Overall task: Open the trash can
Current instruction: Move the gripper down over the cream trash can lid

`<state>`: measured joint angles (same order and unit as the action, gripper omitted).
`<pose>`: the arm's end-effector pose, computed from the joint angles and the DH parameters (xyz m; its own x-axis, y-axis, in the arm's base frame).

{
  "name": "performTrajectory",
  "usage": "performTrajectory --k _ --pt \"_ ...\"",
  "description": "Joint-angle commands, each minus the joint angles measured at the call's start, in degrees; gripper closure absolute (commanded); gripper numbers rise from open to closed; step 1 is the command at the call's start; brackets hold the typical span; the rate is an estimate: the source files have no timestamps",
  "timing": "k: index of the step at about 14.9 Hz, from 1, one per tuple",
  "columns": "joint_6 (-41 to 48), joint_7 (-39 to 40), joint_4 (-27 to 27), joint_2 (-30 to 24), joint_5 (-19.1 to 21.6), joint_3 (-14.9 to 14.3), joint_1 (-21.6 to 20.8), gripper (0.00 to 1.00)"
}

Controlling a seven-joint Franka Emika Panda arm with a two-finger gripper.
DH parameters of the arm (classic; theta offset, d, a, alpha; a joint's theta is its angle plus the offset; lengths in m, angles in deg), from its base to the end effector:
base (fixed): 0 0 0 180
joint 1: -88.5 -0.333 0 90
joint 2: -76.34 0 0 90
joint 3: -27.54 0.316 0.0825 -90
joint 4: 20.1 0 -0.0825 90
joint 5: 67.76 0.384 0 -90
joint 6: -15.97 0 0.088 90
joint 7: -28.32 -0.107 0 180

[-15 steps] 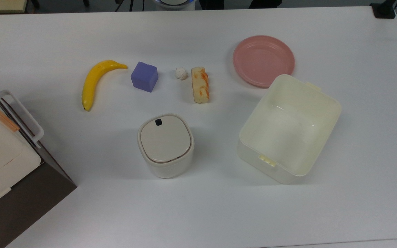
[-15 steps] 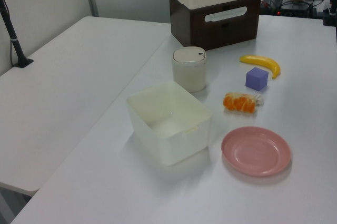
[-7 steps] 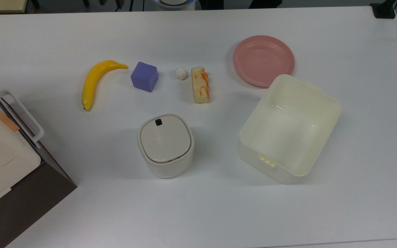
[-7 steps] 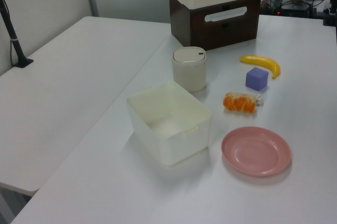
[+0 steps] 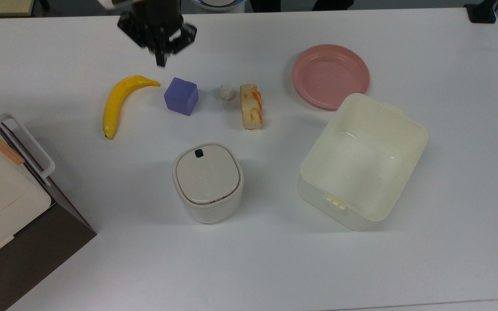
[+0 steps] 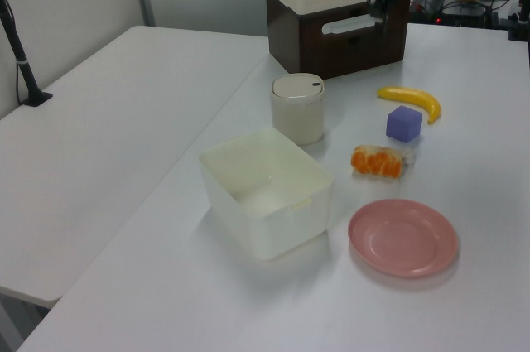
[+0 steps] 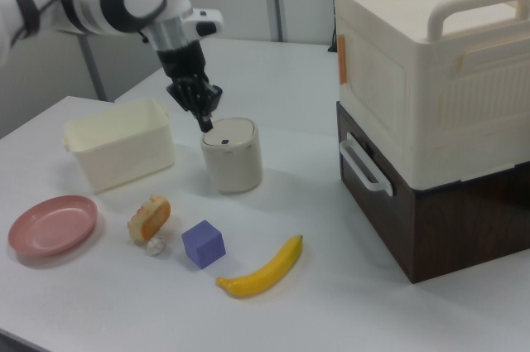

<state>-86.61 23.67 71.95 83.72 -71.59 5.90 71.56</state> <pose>0.6050 -0.0430 0.5579 0.9873 -0.1416 0.0717 -0.1488 -0.9830 0.1077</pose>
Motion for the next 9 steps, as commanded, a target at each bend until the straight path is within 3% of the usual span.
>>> performTrajectory --k 1,6,9 --pt "-6.73 -2.98 -1.17 4.13 -1.00 -0.34 -0.99 1.00" --pt "-15.96 -12.30 -1.08 7.91 -1.00 -0.08 -0.99 1.00" --pt "-17.21 -14.33 -1.34 12.29 -1.18 2.20 -0.64 1.00"
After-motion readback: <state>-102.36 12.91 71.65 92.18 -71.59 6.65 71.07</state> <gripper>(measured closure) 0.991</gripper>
